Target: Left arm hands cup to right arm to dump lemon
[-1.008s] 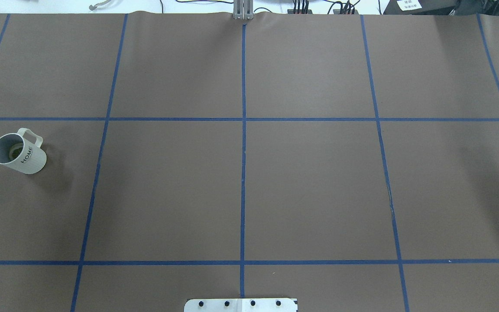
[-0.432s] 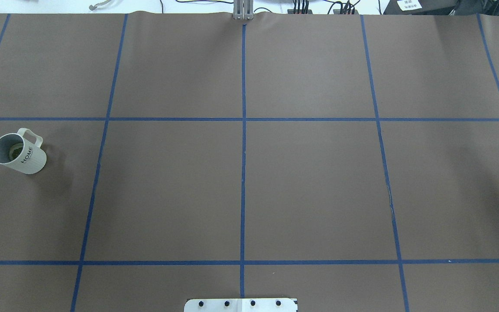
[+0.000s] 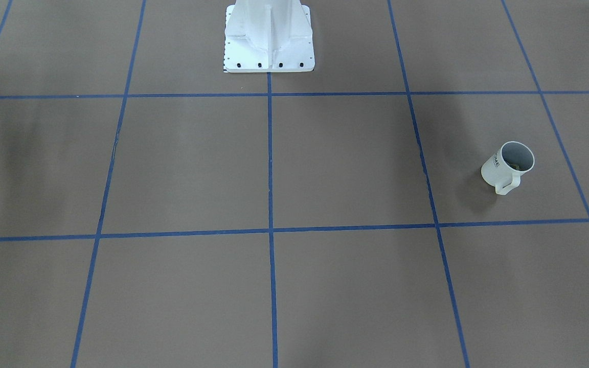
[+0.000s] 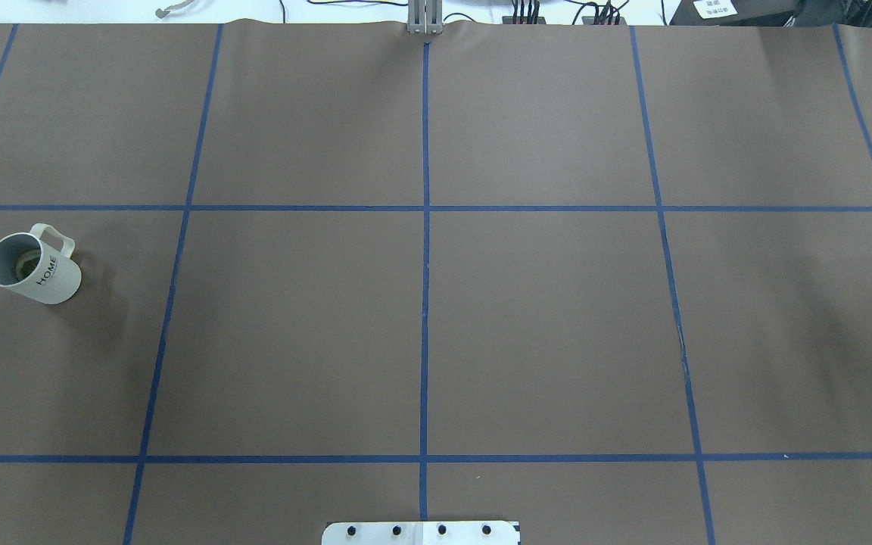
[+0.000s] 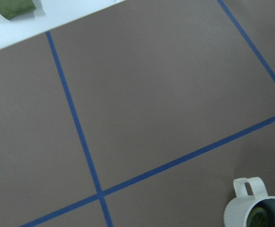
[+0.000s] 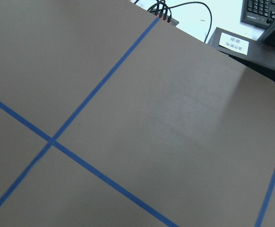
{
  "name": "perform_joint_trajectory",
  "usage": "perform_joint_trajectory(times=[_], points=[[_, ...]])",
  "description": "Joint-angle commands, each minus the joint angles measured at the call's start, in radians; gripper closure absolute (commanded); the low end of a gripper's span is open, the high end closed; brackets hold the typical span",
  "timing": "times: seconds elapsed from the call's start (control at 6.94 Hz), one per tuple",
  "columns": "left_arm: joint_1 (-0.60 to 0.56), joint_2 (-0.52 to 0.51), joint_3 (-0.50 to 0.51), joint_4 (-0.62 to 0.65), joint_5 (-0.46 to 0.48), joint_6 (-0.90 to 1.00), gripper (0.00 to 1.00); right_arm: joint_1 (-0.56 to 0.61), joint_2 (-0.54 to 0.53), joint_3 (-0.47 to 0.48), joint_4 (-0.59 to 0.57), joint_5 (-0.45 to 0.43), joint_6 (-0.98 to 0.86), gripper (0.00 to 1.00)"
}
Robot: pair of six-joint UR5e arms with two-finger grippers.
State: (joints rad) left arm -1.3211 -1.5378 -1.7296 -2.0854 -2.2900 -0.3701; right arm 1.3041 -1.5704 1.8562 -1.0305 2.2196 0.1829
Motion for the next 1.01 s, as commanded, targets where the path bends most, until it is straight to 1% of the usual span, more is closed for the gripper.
perform_joint_trajectory(times=[0.0,0.14,0.29,0.43,0.58,0.72,0.86], points=[[0.174,0.048,0.005,-0.175,0.126,-0.281,0.0,-0.037,0.015,0.001,0.029,-0.02,0.056,0.0],[0.219,0.057,0.022,-0.227,0.144,-0.329,0.0,-0.037,0.015,0.001,0.029,-0.02,0.056,0.0],[0.235,0.074,0.034,-0.243,0.158,-0.329,0.0,-0.037,0.015,0.001,0.029,-0.02,0.056,0.0],[0.259,0.087,0.036,-0.243,0.197,-0.326,0.0,-0.037,0.015,0.001,0.029,-0.018,0.056,0.0],[0.275,0.088,0.035,-0.245,0.208,-0.325,0.03,-0.037,0.015,0.001,0.029,-0.018,0.056,0.0],[0.281,0.09,0.035,-0.251,0.208,-0.328,0.26,-0.039,0.015,0.001,0.029,-0.018,0.056,0.0],[0.289,0.09,0.036,-0.254,0.208,-0.323,0.69,-0.039,0.015,0.001,0.029,-0.018,0.056,0.0]])
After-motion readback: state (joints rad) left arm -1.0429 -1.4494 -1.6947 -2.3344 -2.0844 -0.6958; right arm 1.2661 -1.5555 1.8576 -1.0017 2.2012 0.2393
